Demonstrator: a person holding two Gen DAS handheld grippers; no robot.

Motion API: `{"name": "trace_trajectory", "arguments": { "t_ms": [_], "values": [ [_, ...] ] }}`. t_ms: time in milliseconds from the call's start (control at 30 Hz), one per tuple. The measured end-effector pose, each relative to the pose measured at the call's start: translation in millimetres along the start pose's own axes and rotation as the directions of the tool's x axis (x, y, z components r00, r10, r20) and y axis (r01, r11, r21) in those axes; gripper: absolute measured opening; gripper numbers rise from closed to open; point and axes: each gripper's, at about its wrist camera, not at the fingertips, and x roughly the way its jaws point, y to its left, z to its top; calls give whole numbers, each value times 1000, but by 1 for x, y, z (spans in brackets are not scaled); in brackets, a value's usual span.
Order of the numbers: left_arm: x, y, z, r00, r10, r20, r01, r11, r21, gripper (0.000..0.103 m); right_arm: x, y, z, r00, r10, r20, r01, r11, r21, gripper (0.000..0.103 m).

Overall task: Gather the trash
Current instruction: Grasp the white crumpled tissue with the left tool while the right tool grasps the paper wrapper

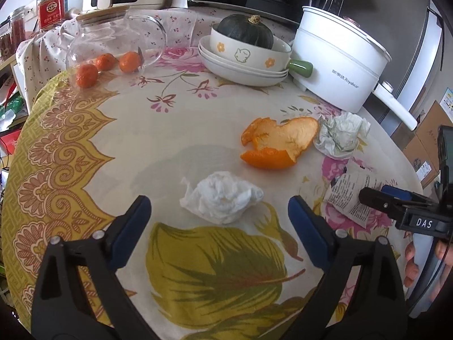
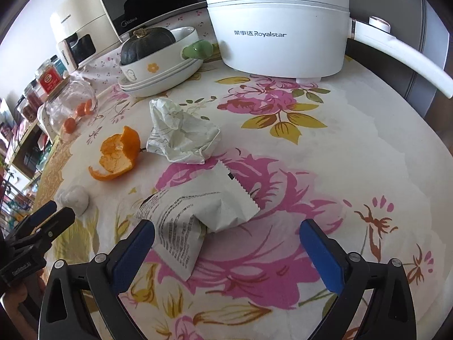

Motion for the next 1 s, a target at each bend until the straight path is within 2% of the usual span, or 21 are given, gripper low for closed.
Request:
{"name": "trace_trajectory", "arguments": {
  "t_ms": [67, 133, 167, 233, 333, 433, 533, 767, 1000],
  "values": [
    [4, -1, 1, 1000, -6, -1, 6, 1000, 11, 80, 2, 4, 1, 1000, -3, 20, 3, 1000, 2, 103],
    [11, -3, 1, 1000, -13, -19, 13, 1000, 21, 59, 4, 8, 2, 1000, -4, 31, 4, 1000, 3, 103],
    [12, -3, 2, 1000, -15, -24, 16, 1000, 22, 54, 5, 10, 2, 999, -12, 36, 12, 1000, 0, 103],
    [11, -3, 4, 999, -37, -9, 37, 999, 11, 46, 6, 13, 2, 998, -35, 45, 36, 999, -13, 100],
    [11, -4, 3, 999, -47, -16, 47, 999, 11, 40, 6, 17, 2, 997, -44, 62, 46, 999, -27, 89],
    [9, -5, 2, 999, -48, -24, 48, 999, 11, 37, 3, 20, 0, 997, -32, 76, 35, 998, -42, 73],
    [5, -7, 0, 998, -55, -31, 55, 998, 6, 36, -2, 25, -2, 996, -29, 90, 36, 997, -73, 68],
    [-8, -14, -10, 997, -56, -57, 57, 998, 14, 36, -21, 19, -4, 995, 44, 91, -37, 996, -80, 45],
    [-25, -33, -18, 995, -74, -72, 76, 996, 35, 36, -48, 9, -10, 990, 104, 97, -95, 991, -96, 33]
  ]
}}
